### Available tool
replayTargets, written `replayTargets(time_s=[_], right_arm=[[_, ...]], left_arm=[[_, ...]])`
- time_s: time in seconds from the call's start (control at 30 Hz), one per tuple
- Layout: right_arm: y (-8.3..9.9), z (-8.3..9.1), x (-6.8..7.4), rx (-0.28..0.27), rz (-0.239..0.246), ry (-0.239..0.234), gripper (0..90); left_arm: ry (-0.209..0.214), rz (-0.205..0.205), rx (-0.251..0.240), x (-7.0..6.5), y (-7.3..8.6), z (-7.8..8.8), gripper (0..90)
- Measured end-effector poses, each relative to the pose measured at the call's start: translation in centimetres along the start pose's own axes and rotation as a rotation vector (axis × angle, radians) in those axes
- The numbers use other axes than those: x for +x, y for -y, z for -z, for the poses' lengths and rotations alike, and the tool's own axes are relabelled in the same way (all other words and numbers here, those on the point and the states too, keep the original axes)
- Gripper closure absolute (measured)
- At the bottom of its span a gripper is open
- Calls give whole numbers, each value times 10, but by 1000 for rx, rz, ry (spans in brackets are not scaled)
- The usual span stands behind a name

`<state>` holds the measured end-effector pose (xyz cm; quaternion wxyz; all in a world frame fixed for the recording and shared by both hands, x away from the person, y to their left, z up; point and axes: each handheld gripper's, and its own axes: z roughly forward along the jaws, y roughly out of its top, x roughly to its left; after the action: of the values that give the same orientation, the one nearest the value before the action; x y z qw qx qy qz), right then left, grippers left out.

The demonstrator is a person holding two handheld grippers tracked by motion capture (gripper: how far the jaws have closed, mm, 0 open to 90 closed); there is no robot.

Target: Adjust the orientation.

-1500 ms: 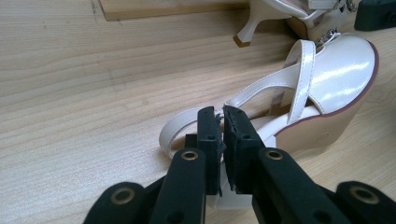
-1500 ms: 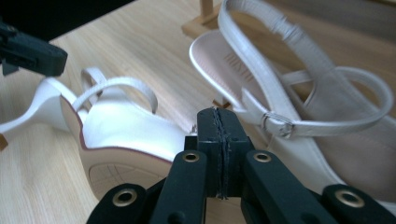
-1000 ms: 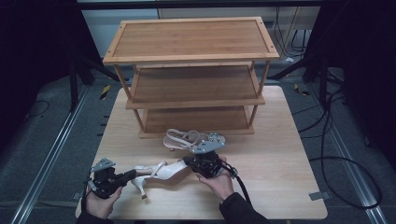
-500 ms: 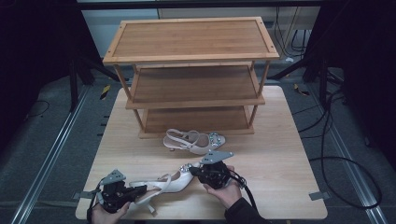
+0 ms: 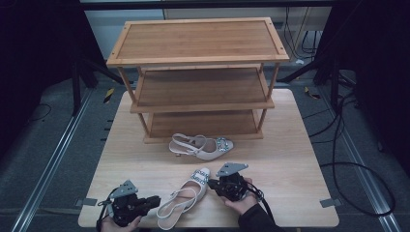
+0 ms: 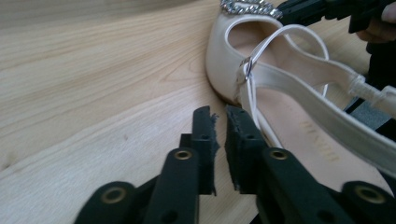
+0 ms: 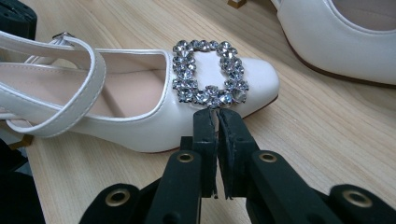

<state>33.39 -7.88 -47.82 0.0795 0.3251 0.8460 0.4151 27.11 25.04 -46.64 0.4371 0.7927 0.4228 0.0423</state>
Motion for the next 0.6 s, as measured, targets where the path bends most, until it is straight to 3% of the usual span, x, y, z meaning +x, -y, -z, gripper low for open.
replayTargets(time_s=[0.2, 0.33, 0.4, 0.6], right_arm=[[-4, 11, -4, -62, 2, 15, 814], [-2, 19, -12, -88, -7, 46, 780], [1, 24, -18, -96, -12, 62, 759], [9, 36, -31, -106, -30, 103, 738]], left_arm=[[-2, -19, -8, -8, -3, -13, 595], [-28, -43, -20, -11, -7, -15, 530], [-8, -44, -16, -11, -6, -14, 458], [-27, -23, -54, -8, -11, -6, 442]])
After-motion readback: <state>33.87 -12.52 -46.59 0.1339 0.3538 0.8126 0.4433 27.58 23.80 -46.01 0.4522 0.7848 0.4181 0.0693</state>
